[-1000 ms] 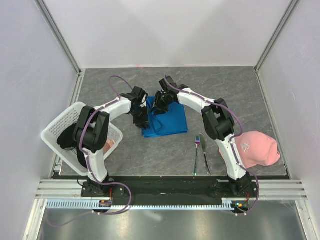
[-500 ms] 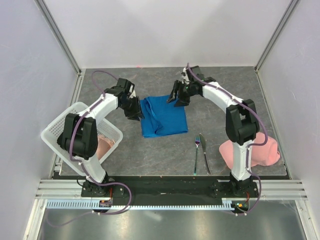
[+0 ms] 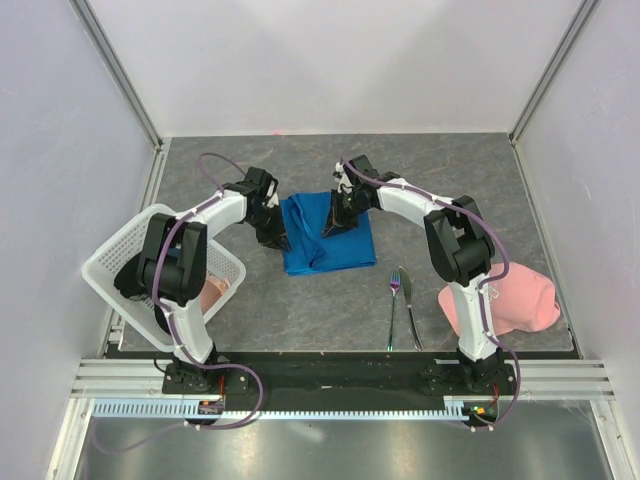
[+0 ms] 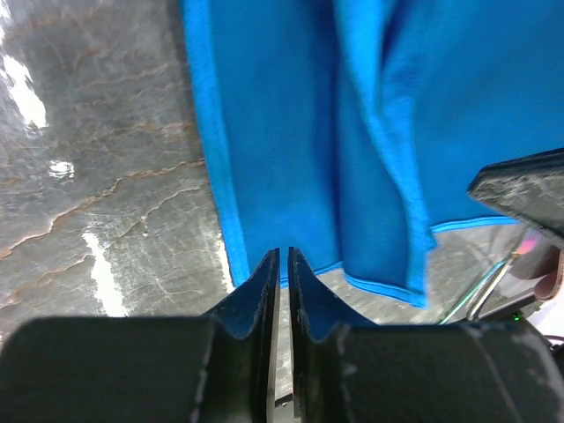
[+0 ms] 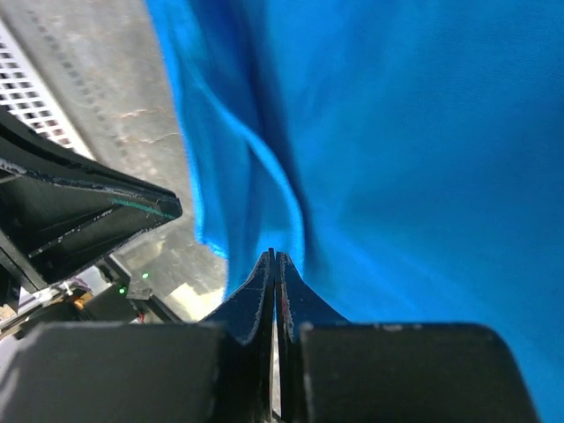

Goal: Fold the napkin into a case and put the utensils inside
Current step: Fold the rectangle-folded napkin at the center of the board.

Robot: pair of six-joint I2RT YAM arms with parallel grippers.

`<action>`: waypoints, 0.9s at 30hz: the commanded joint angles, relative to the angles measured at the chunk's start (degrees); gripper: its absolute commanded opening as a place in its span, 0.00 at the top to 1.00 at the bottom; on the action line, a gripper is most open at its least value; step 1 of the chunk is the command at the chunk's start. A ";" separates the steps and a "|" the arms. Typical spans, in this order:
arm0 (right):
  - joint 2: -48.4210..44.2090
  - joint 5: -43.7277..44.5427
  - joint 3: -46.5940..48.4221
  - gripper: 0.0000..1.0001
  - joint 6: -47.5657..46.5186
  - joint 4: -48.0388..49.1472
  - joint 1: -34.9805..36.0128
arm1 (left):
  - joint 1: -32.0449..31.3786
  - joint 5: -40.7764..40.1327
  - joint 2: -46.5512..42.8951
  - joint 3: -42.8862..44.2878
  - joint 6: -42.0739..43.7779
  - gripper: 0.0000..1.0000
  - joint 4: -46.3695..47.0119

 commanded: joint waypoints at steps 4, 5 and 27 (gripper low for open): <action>0.14 1.91 -2.58 1.00 -1.86 1.09 0.82 | -0.56 0.53 1.35 -2.32 -1.92 0.88 2.40; 0.14 2.00 -2.84 1.00 -2.21 0.82 0.91 | -0.65 0.53 1.44 -2.50 -1.92 0.88 2.67; 7.52 -3.17 6.99 1.00 6.31 5.65 9.87 | 3.29 -4.93 -9.53 -7.24 -2.45 0.85 0.56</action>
